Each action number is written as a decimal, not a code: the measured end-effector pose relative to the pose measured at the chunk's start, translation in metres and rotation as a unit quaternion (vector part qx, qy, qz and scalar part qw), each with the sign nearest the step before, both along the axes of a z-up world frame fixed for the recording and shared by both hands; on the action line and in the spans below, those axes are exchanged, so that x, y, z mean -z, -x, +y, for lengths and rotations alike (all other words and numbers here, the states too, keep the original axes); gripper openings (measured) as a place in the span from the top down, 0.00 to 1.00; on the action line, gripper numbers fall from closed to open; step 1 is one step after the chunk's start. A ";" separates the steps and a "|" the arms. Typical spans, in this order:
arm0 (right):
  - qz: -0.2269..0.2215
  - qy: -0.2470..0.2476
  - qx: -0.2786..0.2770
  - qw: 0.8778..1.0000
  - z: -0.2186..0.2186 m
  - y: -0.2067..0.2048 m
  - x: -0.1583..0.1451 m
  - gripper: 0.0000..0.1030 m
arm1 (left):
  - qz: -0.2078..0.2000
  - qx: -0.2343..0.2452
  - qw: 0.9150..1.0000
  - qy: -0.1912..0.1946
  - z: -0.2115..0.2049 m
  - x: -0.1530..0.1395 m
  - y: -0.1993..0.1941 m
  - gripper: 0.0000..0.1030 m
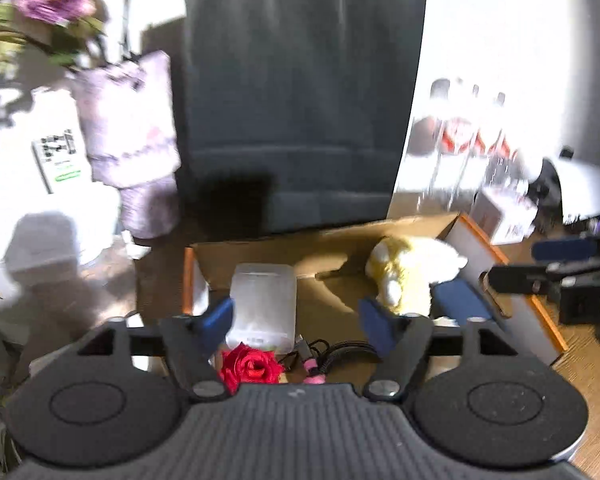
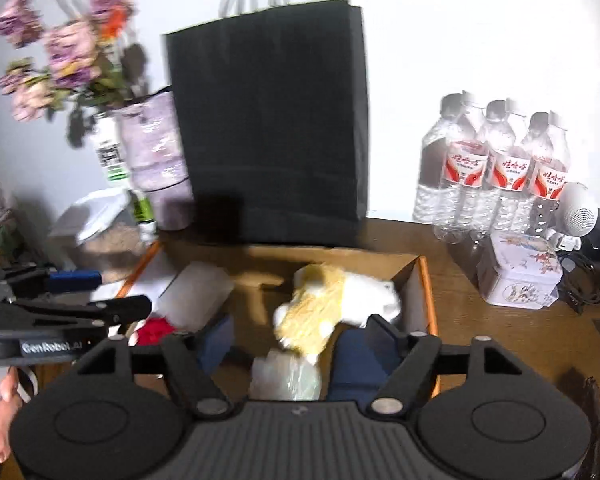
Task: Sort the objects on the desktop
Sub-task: 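Carry the cable and plastic bag into the cardboard box and open both tools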
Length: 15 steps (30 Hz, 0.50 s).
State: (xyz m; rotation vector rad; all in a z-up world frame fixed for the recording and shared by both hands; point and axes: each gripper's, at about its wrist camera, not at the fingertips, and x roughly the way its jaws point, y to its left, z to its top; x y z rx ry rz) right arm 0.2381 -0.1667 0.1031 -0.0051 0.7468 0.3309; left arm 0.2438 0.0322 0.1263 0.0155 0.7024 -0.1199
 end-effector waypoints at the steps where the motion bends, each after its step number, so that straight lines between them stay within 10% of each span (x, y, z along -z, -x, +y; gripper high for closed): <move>1: 0.003 0.002 -0.009 1.000 0.001 0.009 0.005 0.28 | -0.010 -0.005 1.000 0.000 -0.001 0.000 0.012 0.18; 15: -0.084 0.044 0.005 0.995 0.001 0.192 0.073 0.22 | -0.064 -0.029 0.997 0.011 -0.011 0.058 0.189 0.00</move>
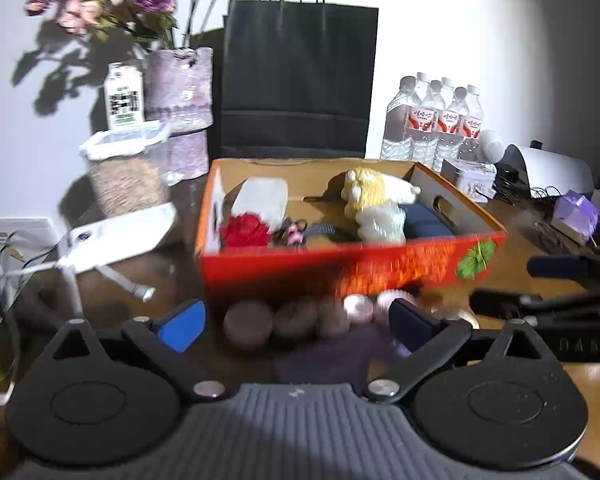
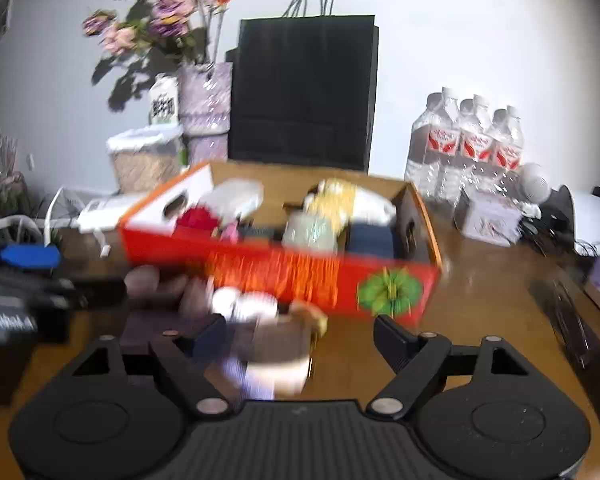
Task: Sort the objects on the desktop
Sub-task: 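Carry the cable and plastic bag into the cardboard box and open both tools, then grasp a white cap with the left tool while the right tool grasps another white item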
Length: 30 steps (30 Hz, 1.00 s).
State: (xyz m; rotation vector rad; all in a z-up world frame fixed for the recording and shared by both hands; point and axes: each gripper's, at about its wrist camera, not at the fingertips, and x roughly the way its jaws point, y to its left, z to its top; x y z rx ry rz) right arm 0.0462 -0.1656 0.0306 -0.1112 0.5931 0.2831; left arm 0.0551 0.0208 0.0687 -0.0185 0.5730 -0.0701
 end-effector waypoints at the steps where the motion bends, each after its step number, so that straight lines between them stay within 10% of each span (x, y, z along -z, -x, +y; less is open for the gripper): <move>1: -0.001 -0.005 -0.001 1.000 -0.002 0.013 0.005 0.22 | -0.005 -0.004 1.000 0.004 0.001 0.006 0.013 0.00; 12: -0.023 -0.054 -0.084 0.995 -0.013 0.104 0.037 0.19 | -0.042 -0.035 0.998 0.037 0.010 0.052 0.122 0.00; 30: 0.018 -0.064 -0.087 0.994 -0.017 0.088 0.046 0.18 | -0.057 0.032 0.996 0.059 0.010 0.053 0.116 0.00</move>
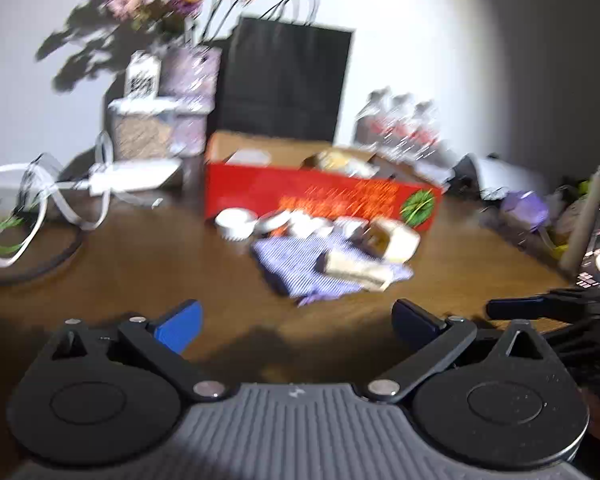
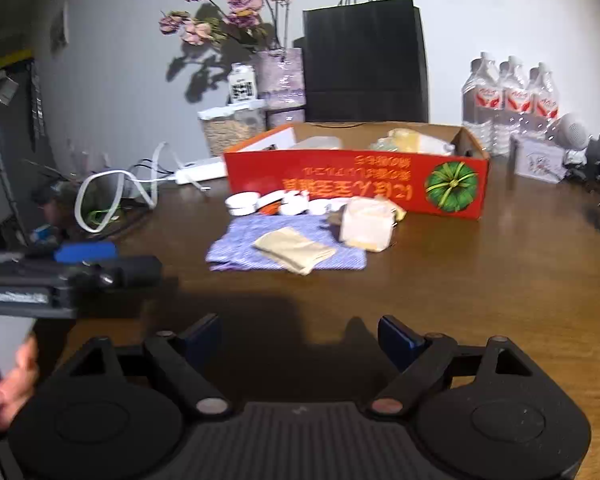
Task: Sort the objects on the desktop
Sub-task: 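Grasp a white cap with the left tool while the right tool grasps another white item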
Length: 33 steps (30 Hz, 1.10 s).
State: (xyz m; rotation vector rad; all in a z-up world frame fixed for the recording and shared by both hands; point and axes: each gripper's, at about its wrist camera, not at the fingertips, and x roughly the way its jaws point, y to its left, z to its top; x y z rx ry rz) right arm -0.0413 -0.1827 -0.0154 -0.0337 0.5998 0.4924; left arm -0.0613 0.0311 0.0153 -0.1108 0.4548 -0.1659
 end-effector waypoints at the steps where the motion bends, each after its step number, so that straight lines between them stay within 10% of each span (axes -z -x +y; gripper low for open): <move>1: -0.004 0.013 0.003 1.000 0.003 -0.004 -0.002 0.18 | -0.006 0.007 1.000 -0.001 0.001 -0.003 -0.005 0.00; 6: -0.027 0.037 0.003 0.999 0.012 -0.037 -0.017 0.27 | 0.013 0.075 0.997 0.021 0.002 -0.024 -0.059 0.09; 16: 0.000 0.021 0.037 0.999 0.024 -0.112 -0.023 0.46 | 0.126 0.040 0.989 0.068 0.016 -0.002 -0.172 0.29; 23: 0.002 0.015 0.040 0.999 0.026 -0.128 -0.015 0.52 | 0.141 0.003 0.984 0.106 0.031 0.011 -0.194 0.25; 29: 0.018 0.013 0.068 0.997 0.017 -0.136 -0.009 0.51 | 0.150 0.003 0.978 0.144 0.032 0.016 -0.203 0.62; 33: 0.033 0.001 0.057 0.998 0.018 -0.137 -0.002 0.53 | 0.127 -0.004 0.980 0.150 0.032 0.012 -0.194 0.62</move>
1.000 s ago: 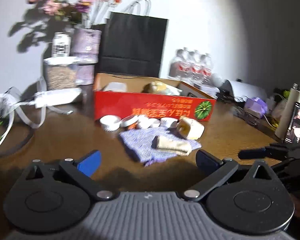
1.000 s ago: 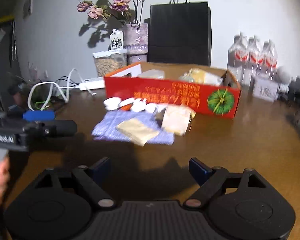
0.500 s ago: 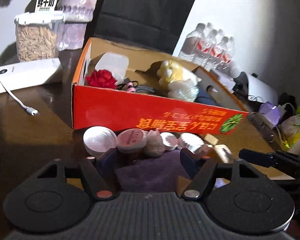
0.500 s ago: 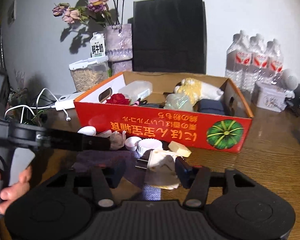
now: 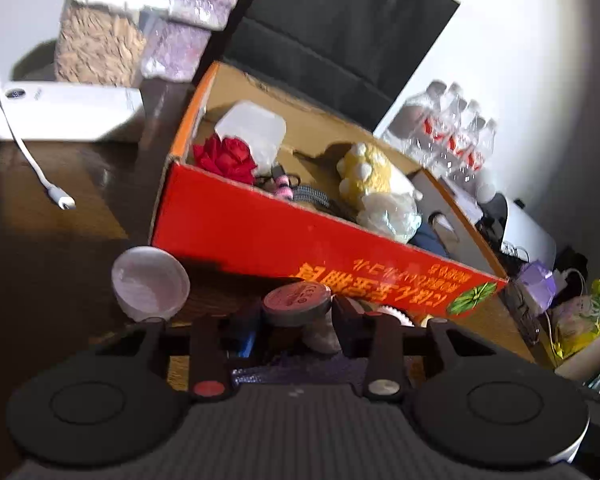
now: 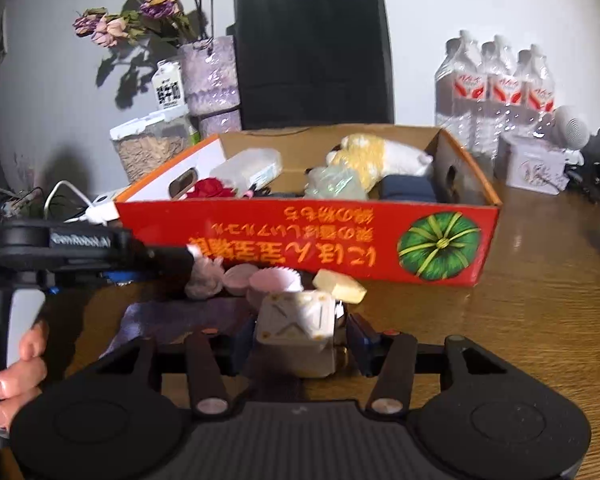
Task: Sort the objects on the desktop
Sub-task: 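Grasp a white cap with the left tool while the right tool grasps another white item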
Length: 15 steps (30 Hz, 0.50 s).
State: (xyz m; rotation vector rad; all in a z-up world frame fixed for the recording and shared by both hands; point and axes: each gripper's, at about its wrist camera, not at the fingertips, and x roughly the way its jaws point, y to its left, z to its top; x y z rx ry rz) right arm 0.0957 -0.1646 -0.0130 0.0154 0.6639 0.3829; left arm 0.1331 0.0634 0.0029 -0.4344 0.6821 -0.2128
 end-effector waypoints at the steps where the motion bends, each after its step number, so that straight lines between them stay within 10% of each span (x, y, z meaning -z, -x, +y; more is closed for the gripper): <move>1: -0.003 0.000 -0.002 1.000 0.001 0.002 0.000 0.53 | -0.013 -0.002 1.000 -0.002 0.000 -0.004 0.006 0.62; 8: -0.046 -0.001 0.016 0.999 -0.006 0.034 -0.025 0.53 | -0.053 0.002 0.998 0.036 0.012 -0.037 0.057 0.62; 15: -0.033 0.022 0.004 0.999 -0.016 0.101 -0.020 0.54 | -0.057 0.036 0.990 -0.126 -0.032 -0.031 0.144 0.62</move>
